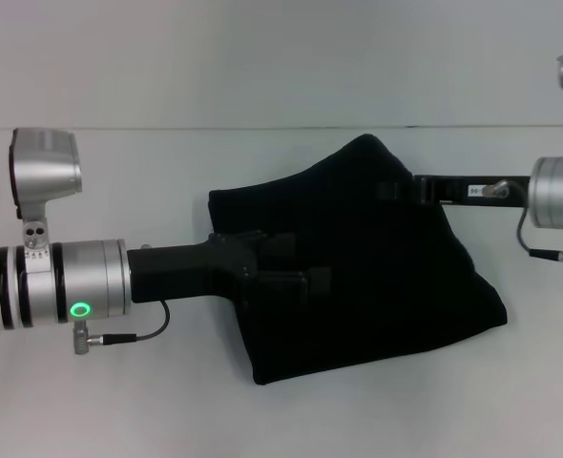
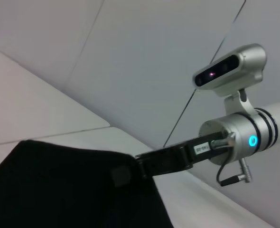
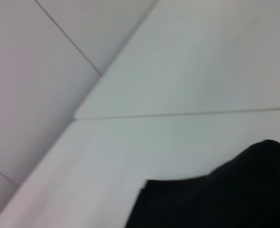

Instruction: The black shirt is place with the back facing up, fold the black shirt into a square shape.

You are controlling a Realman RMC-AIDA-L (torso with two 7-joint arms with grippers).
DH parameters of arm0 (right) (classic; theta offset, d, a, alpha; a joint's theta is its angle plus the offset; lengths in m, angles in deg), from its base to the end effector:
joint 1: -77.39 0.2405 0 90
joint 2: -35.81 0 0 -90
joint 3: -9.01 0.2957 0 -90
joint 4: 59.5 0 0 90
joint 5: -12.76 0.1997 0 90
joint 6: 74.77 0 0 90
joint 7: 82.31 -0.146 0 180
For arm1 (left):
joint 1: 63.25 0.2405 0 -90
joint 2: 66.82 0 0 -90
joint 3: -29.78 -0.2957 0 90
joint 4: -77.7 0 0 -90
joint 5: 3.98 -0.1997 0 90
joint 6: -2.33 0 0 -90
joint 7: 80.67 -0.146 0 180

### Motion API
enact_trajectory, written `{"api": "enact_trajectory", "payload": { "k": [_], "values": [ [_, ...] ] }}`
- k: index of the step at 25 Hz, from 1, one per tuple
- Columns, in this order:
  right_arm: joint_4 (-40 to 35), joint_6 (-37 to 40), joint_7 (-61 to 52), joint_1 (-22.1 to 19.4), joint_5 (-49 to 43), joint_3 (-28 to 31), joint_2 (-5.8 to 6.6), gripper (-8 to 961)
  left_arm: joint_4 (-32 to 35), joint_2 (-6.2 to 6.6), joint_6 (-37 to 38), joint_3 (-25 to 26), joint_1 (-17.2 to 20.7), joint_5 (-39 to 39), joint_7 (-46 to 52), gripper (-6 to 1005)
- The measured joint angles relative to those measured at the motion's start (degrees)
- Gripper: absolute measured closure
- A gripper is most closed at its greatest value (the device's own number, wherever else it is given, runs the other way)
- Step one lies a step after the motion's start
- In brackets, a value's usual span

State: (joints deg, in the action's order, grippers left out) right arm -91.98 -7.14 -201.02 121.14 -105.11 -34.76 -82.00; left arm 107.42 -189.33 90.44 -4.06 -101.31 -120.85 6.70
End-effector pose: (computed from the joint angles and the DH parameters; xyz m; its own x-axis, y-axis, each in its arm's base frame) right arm 0.2410 0.4303 -0.0332 0.4646 -0.7274 -0.5050 -0.8608 -0.5047 -0.0649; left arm -0.2390 0.3557 -0.0617 0.6520 0.4980 0.5717 0.5683 -0.8202 0.0664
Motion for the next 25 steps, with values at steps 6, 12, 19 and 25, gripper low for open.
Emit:
{"api": "enact_trajectory", "payload": {
  "k": [6, 12, 19, 25],
  "values": [
    [-2.7, 3.0, 0.1, -2.2, 1.7, 0.3, 0.41, 888, 0.1, 0.00, 0.2, 0.3, 0.0, 0.1, 0.5, 77],
    [-5.5, 4.6, -0.5, -4.4, 1.8, 1.1, 0.55, 886, 0.2, 0.00, 0.0, 0.3, 0.0, 0.1, 0.8, 79],
    [-5.2, 4.3, -1.5, -5.8, 1.3, 1.0, 1.52, 888, 0.1, 0.00, -0.1, 0.1, 0.0, 0.2, 1.4, 81],
    [-1.0, -1.9, -1.6, -5.8, -0.8, 0.8, 2.05, 890, 0.1, -0.08, -0.3, 0.1, -0.1, 0.2, 1.6, 83]
  ]
}}
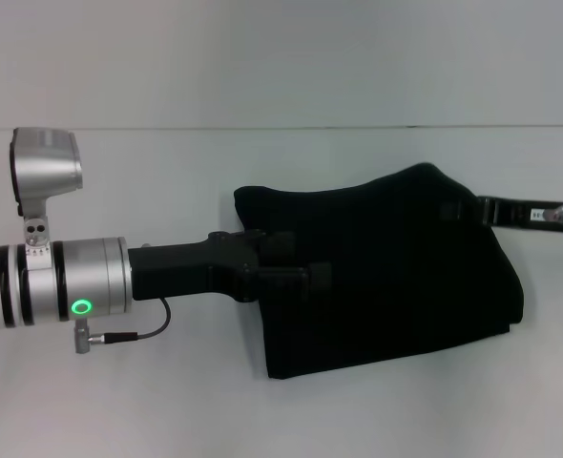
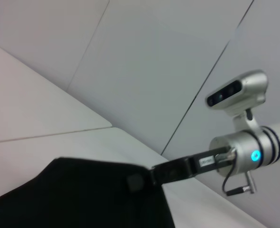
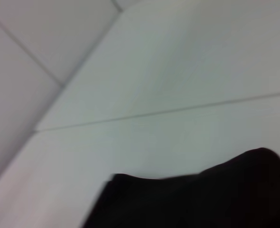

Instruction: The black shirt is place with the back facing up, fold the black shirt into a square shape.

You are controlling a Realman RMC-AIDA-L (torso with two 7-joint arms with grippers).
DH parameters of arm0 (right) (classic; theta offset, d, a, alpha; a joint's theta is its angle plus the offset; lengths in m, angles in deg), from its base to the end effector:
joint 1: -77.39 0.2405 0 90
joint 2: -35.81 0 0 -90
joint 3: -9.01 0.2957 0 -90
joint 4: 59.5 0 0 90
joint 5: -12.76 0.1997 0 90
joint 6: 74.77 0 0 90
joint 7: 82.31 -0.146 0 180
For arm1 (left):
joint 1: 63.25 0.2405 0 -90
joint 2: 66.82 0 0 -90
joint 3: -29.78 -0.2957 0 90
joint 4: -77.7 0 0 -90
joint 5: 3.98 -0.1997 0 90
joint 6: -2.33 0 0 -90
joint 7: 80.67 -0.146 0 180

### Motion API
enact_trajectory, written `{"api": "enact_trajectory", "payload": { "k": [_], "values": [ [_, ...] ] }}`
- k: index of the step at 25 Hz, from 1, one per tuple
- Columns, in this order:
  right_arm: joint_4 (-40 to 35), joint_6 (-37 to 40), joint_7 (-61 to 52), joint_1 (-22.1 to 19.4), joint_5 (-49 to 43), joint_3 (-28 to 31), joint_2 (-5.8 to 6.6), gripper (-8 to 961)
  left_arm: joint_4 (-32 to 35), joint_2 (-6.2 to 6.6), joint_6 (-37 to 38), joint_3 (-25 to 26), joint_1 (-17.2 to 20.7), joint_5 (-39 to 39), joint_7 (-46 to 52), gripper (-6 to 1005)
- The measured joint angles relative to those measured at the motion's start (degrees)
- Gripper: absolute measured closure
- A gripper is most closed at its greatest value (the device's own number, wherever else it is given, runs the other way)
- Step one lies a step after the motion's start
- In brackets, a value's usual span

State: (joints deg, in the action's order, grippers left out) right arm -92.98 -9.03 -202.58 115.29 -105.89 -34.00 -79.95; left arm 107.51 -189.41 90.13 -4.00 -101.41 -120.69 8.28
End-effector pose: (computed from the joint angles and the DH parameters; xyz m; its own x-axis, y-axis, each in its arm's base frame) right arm 0.2942 0.4151 -0.0099 0.3853 -0.7526 -0.5340 -0.9164 -0.3801 -0.1256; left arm -0.2383 0.3569 -0.0617 0.6352 0.5180 0.5729 0.5872 -0.8057 0.0775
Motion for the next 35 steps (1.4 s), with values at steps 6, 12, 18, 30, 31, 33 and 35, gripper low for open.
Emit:
{"api": "enact_trajectory", "payload": {
  "k": [6, 12, 18, 30, 31, 33, 35],
  "values": [
    [4.4, -6.5, 0.5, 1.8, -3.4, -0.5, -0.24, 831, -0.2, -0.09, -2.8, -0.1, -0.5, 0.0, 1.2, 84],
    [3.1, -5.9, 2.7, 1.0, -1.6, 0.8, -0.29, 773, -0.4, -0.07, -11.8, -0.1, -2.1, 0.0, 8.2, 86],
    [2.6, -3.8, 3.1, 0.3, 1.0, 2.1, 2.04, 527, -0.4, -0.41, -19.1, 0.1, -3.5, 0.0, 14.4, 88],
    [1.7, -6.9, 1.4, 1.4, -0.7, 3.0, 3.60, 286, -2.1, -0.28, -26.2, -0.1, -4.9, -0.2, 18.3, 91],
    [1.6, -6.6, 1.3, 1.4, -0.7, 3.4, 3.72, 258, -2.2, -0.30, -26.9, -0.1, -5.1, -0.2, 18.5, 91],
    [1.6, -5.7, 1.3, 1.4, -0.7, 4.2, 3.84, 203, -2.8, -0.33, -28.7, -0.1, -5.7, -0.3, 19.4, 92],
    [1.6, -5.0, 1.4, 1.4, -0.6, 4.5, 3.85, 147, -3.9, -0.21, -31.1, -0.2, -6.5, -0.4, 20.1, 92]
  ]
}}
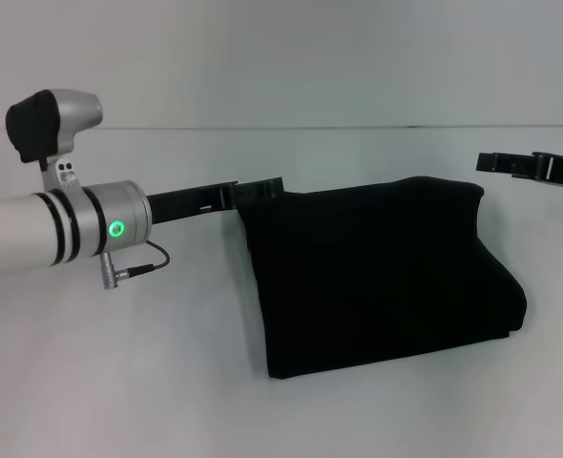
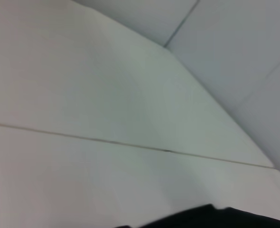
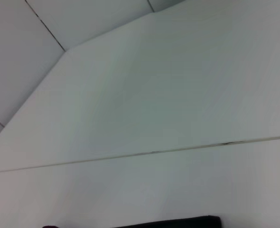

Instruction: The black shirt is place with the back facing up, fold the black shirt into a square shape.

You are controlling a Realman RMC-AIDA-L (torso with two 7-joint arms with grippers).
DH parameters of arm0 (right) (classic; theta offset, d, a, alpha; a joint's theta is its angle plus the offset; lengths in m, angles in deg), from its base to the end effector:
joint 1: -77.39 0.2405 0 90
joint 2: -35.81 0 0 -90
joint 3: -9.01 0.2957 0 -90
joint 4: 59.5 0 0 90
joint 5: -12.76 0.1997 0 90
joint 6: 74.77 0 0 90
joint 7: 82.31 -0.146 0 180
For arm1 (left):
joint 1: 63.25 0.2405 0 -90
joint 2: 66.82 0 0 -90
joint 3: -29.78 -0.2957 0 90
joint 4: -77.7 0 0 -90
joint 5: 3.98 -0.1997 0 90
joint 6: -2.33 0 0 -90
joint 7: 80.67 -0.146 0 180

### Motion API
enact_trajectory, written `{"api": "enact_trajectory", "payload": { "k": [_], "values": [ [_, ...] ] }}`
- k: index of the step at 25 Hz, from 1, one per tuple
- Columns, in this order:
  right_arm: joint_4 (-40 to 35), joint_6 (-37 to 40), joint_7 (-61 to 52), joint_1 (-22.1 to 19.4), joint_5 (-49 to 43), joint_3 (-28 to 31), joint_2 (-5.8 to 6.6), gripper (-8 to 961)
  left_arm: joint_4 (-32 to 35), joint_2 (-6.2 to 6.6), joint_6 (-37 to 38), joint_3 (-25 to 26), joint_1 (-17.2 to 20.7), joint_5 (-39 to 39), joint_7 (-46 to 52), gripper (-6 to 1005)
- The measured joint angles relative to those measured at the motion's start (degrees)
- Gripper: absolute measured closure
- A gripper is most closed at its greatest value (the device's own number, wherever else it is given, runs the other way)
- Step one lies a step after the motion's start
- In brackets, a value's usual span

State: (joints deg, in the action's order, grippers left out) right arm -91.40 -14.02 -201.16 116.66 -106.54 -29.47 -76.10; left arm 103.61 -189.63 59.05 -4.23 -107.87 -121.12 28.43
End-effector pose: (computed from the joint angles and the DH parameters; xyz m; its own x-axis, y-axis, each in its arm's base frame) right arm 0.3112 0.4393 0.0335 0.3901 -0.6853 -0.6149 -0.9201 -0.3164 -0.2310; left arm -0.2501 0.4300 -0.0701 0.3800 0.6872 0.6192 0.9050 -0.4145 -0.0954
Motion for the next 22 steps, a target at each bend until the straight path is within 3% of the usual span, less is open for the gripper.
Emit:
{"api": "enact_trajectory", "payload": {
  "k": [10, 22],
  "values": [
    [0.0, 0.4, 0.7, 0.0, 0.0, -0.1, -0.42, 152, -5.0, -0.08, -11.8, -2.8, -3.4, -0.1, 2.6, 95],
    [0.0, 0.5, 0.7, -0.5, 0.0, -0.3, -0.63, 161, -7.6, -0.52, -13.8, -5.0, -6.9, -0.1, 3.2, 98]
  ]
}}
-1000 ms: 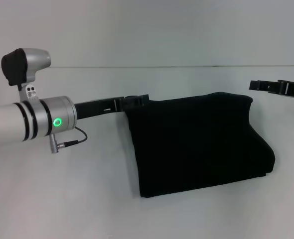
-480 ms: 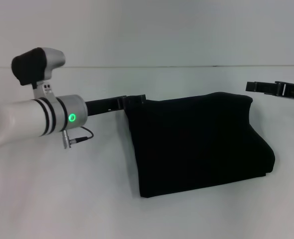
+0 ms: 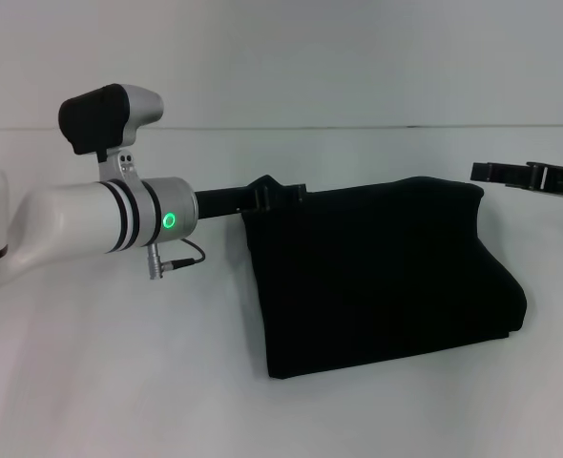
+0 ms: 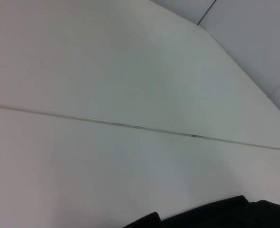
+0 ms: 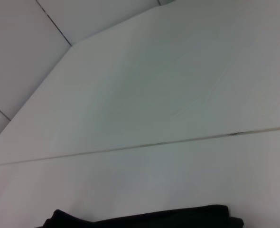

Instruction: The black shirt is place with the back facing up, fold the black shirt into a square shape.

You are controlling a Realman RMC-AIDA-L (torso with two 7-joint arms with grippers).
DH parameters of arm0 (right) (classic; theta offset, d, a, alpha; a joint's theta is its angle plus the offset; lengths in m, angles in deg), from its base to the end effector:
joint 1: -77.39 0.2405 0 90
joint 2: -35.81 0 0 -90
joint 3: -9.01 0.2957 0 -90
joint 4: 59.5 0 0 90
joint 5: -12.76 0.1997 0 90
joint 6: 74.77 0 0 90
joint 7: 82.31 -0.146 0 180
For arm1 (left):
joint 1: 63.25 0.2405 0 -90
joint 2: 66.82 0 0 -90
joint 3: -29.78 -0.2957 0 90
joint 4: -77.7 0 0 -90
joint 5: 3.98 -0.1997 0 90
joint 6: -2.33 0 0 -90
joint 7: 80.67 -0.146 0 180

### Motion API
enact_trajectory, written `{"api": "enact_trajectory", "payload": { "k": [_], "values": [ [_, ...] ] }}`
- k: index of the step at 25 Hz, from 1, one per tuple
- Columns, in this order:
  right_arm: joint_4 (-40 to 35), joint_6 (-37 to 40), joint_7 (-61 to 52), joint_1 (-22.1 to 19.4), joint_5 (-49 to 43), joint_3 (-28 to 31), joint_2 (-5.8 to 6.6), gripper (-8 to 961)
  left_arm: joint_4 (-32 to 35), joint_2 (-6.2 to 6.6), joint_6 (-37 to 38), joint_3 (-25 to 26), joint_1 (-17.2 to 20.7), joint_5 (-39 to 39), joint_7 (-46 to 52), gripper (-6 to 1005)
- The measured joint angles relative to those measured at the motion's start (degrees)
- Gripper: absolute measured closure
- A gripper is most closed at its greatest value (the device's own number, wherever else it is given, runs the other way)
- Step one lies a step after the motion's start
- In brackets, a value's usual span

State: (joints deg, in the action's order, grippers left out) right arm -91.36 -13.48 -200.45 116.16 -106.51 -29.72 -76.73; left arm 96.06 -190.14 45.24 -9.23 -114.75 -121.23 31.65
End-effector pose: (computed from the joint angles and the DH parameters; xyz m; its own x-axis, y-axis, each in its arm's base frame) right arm 0.3122 0.4341 0.0264 0.3924 -0.6934 -0.6043 -0.9188 -0.3258 -0.2227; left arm -0.2278 0.4507 -0.1015 0.3961 0.7159 0.5750 0.9155 -0.3563 -0.1871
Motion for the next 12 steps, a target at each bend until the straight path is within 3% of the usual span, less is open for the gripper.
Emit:
{"api": "enact_trajectory", "payload": {
  "k": [6, 12],
  "values": [
    [0.4, 2.5, 0.0, -0.2, -0.3, -0.4, 0.06, 162, 0.3, -0.04, 0.1, -0.1, 0.0, 0.0, -0.4, 100],
    [0.5, 4.2, 0.0, -1.3, -0.4, -0.2, 0.55, 162, 0.4, -0.07, 0.2, -0.9, -0.2, 0.0, -0.6, 352]
  ]
}}
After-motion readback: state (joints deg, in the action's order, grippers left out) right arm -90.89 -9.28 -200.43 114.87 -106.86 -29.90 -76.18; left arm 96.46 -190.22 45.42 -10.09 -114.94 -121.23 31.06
